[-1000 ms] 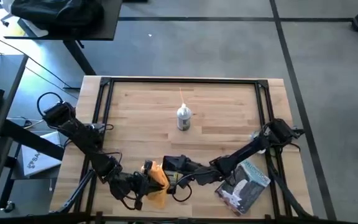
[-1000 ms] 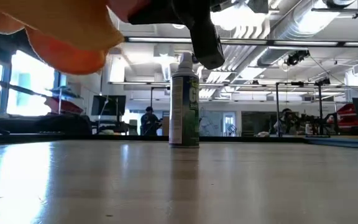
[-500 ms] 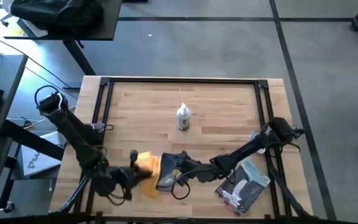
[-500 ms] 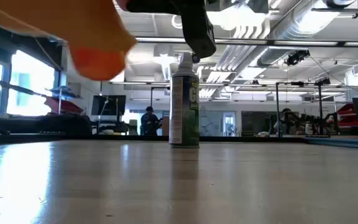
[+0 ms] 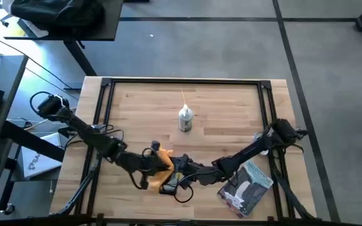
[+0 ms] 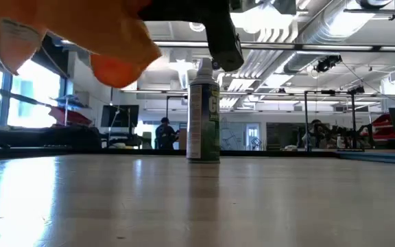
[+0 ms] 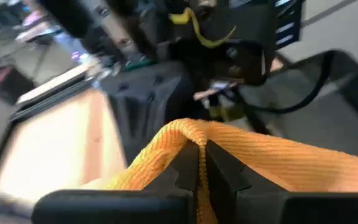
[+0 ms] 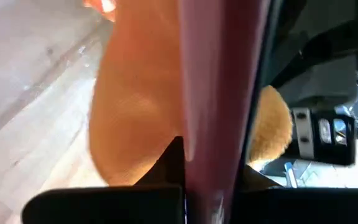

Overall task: Apply microfiber cloth
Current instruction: Wipe the phone with the microfiber towel

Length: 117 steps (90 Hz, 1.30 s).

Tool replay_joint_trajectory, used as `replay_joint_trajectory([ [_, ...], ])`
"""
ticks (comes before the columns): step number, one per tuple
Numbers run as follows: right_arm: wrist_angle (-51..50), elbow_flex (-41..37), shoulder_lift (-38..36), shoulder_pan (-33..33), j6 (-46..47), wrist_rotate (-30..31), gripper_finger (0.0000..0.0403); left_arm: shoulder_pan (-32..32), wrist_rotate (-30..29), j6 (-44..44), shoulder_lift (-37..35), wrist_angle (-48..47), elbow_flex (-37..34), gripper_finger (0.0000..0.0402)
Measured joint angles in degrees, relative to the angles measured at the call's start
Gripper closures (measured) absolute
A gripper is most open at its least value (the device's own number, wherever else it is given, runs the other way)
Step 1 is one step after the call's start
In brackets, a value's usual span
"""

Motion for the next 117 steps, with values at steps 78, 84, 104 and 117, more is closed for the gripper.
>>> replay_joint_trajectory([
  [78,4.7,0.0,0.0,-1.0,-6.4,1.7,0.0398,-16.0,-10.4,-13.6,3.2,2.5,0.1,0.0402],
  [84,5.4,0.0,0.0,-0.9,-6.6,1.8,0.0398,-16.9,-10.3,-13.3,3.2,4.1,0.1,0.0402],
  [104,6.6,0.1,-0.1,-1.0,-8.1,2.5,0.0398,-19.7,-10.9,-14.1,3.3,6.0,0.0,0.0402],
  [117,6.4,0.1,-0.1,-1.0,-10.9,3.9,0.0398,-23.0,-15.4,-16.1,3.3,5.5,0.0,0.0402],
])
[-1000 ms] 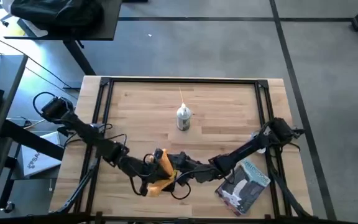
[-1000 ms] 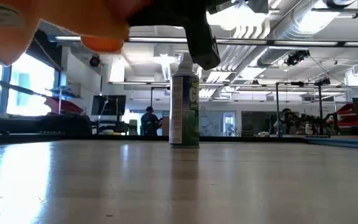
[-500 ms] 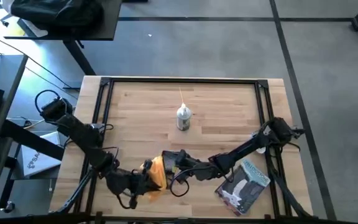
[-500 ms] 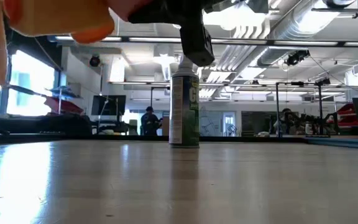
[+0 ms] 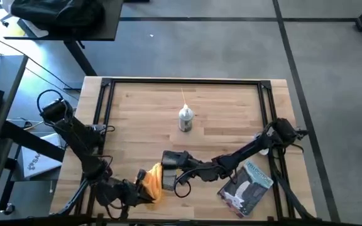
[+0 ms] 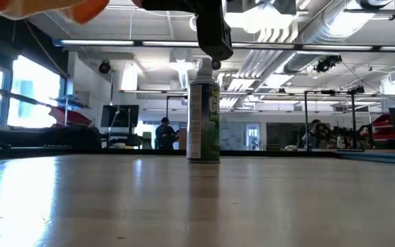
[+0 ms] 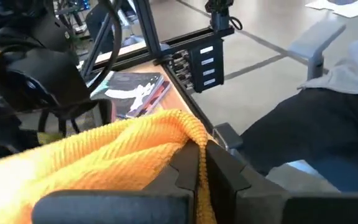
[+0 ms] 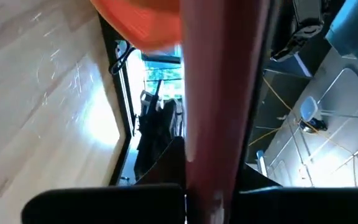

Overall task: Apply microfiber cloth
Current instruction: Wipe the phone with the microfiber towel

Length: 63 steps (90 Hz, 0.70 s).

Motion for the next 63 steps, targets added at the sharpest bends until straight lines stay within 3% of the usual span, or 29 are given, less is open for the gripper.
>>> replay_joint_trajectory([
  [16,-0.1,0.0,0.0,0.4,-1.6,0.8,0.0398,-2.4,-9.5,-5.3,0.0,-3.0,-2.1,0.0402],
  [27,-0.2,0.0,0.0,0.7,-4.0,0.7,0.0398,-1.0,-11.5,-10.7,0.0,-1.5,-6.8,0.0402],
  [36,-0.3,0.0,0.0,0.7,-5.9,0.4,0.0398,1.5,-11.4,-12.3,0.0,6.0,-12.0,0.0402],
  [43,-0.2,0.0,0.0,0.6,-7.3,0.4,0.0398,4.5,-7.6,-10.2,-0.6,13.9,-16.2,0.0402],
  [63,1.7,0.2,0.0,-1.0,-12.5,0.7,0.0398,17.5,15.5,-6.2,-3.0,34.0,-25.4,0.04],
])
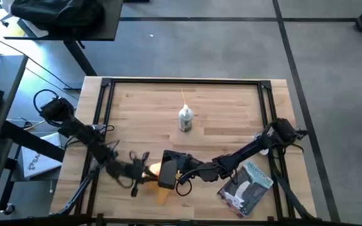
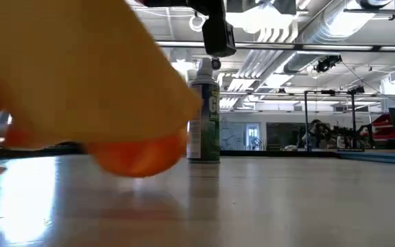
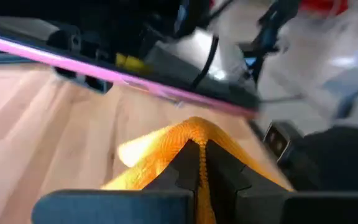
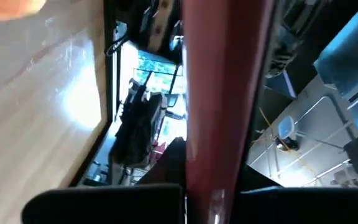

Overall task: Apply microfiber cloth
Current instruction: Wipe the phone with the microfiber towel

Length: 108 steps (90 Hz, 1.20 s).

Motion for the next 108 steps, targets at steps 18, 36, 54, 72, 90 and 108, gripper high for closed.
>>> replay_joint_trajectory([
  [18,-1.1,2.6,-0.2,-1.6,-4.2,1.3,0.0398,9.4,17.5,-13.5,-0.4,-1.1,-0.7,0.0357],
  [36,-4.1,5.2,-1.7,-2.0,-6.9,2.4,0.0398,11.8,32.3,-26.1,-0.4,-1.9,-0.6,0.0263],
  [54,-11.2,6.4,-1.7,-0.8,-7.1,3.3,0.0398,11.8,35.3,-34.6,-0.4,2.0,-0.6,0.0215],
  [72,-12.9,6.4,-1.6,0.7,-7.1,3.5,0.0398,11.8,33.9,-34.7,-0.4,3.9,-0.6,0.0214],
  [90,-14.3,6.4,-1.6,0.8,-6.9,3.7,0.0398,11.8,30.7,-34.8,-0.4,7.8,-0.6,0.0215],
  [108,-14.3,6.4,-1.6,-0.8,-7.2,4.4,0.0398,13.0,27.0,-38.6,-0.4,9.4,-0.6,0.0215],
])
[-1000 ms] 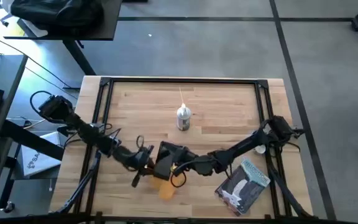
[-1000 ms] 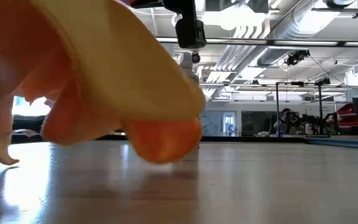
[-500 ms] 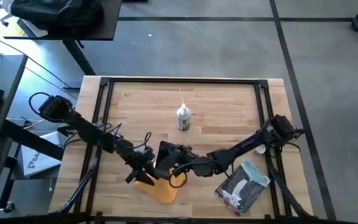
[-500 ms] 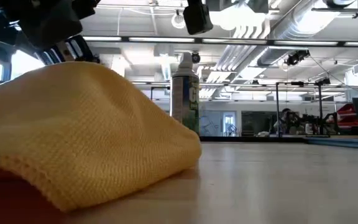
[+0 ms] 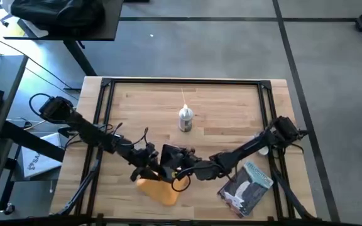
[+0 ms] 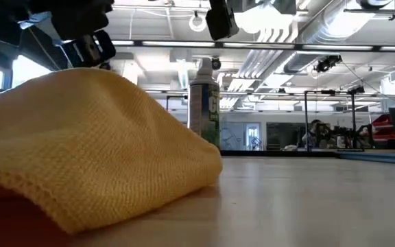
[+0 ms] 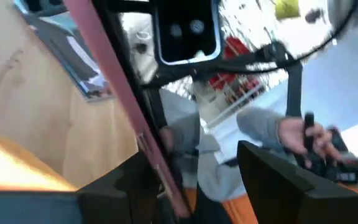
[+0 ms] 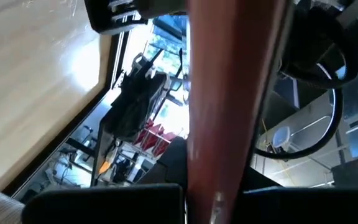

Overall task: Apply microfiber cloth
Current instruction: Wipe the phone with the microfiber towel

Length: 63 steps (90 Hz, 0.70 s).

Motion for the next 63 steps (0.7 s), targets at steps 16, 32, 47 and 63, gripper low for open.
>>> replay_joint_trajectory([
  [16,0.1,0.0,0.0,-1.2,-0.8,0.1,0.0398,0.4,-0.6,0.4,0.0,-0.4,0.0,0.0216],
  [32,0.2,0.0,0.0,-2.1,-1.0,0.1,0.0398,0.3,-0.6,0.4,0.0,-0.6,0.0,0.0218],
  [47,0.4,0.0,0.0,-2.2,-1.2,0.2,0.0398,0.3,-1.5,3.2,0.0,-0.9,0.0,0.0261],
  [63,0.7,0.1,0.0,-1.8,-1.3,0.1,0.0398,0.2,-2.4,3.6,0.1,-0.9,0.0,0.0342],
])
